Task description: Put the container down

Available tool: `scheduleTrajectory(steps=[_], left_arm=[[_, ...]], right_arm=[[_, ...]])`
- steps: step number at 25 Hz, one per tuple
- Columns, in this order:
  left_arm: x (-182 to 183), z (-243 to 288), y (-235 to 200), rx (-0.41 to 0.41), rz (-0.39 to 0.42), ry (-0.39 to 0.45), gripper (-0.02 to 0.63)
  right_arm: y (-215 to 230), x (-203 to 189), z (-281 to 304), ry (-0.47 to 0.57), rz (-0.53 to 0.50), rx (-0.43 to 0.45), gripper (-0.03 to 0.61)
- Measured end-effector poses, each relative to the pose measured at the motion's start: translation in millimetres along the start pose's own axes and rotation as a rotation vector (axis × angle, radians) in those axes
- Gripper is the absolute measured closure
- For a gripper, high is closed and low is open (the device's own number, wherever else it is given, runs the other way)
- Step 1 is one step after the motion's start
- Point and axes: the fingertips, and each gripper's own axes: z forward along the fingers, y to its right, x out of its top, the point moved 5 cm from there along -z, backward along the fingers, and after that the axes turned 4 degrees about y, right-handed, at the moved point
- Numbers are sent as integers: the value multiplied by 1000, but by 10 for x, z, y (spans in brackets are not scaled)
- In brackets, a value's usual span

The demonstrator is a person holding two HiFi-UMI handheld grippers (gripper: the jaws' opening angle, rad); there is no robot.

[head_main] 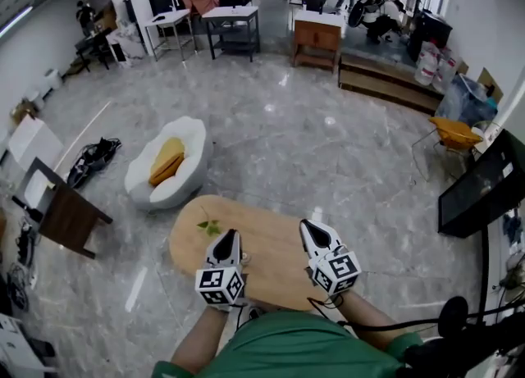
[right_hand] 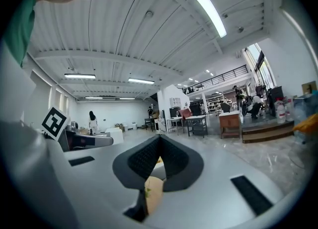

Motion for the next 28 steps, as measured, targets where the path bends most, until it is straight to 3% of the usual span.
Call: scheduleTrajectory(steps=[28], left_arm=[[-147, -163, -118, 3, 9, -29, 569]], right_arm=[[-227, -63, 28, -10, -31, 31, 565]])
